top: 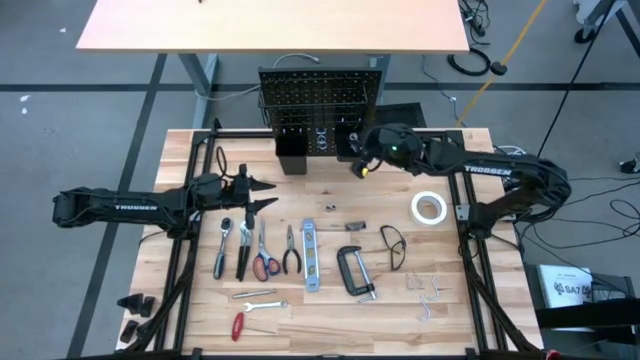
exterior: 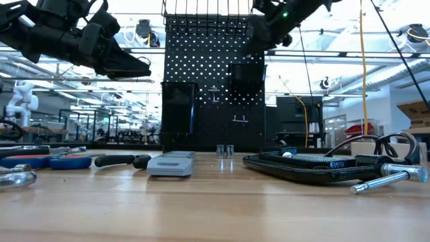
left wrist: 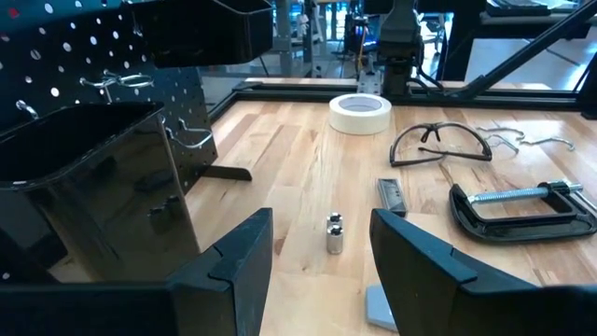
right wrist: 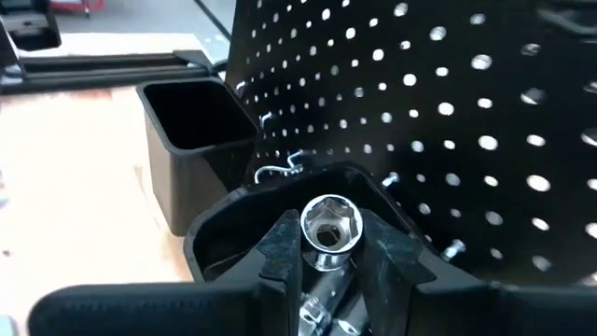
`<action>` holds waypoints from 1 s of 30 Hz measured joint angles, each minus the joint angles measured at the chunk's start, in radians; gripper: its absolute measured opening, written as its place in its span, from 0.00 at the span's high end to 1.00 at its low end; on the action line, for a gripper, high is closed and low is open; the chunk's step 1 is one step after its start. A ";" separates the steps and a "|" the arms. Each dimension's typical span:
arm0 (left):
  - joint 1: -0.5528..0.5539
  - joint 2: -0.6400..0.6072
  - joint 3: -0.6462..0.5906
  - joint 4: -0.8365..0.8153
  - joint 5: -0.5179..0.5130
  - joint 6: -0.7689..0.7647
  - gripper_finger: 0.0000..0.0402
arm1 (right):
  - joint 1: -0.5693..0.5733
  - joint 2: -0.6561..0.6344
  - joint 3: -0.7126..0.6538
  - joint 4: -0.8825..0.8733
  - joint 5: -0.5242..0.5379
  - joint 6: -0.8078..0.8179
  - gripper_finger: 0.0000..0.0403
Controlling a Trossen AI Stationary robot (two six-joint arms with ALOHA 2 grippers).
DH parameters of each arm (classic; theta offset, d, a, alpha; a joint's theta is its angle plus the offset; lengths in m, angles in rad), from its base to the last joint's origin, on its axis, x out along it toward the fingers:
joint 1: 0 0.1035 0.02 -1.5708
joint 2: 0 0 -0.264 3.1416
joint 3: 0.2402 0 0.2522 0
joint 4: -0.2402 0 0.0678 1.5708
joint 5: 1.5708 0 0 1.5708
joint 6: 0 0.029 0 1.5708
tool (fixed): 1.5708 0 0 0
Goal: Hang tools onto peg board
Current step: Put the right small socket into the right black bin on the peg board
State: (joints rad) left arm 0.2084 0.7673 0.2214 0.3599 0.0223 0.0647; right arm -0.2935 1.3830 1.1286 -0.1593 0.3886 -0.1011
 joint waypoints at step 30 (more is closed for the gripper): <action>0.000 0.000 0.000 -0.003 0.000 0.000 0.55 | -0.007 0.052 0.030 -0.036 -0.001 -0.008 0.37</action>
State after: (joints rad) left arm 0.2083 0.7673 0.2214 0.3564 0.0227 0.0647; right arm -0.3010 1.4346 1.1584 -0.1948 0.3871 -0.1090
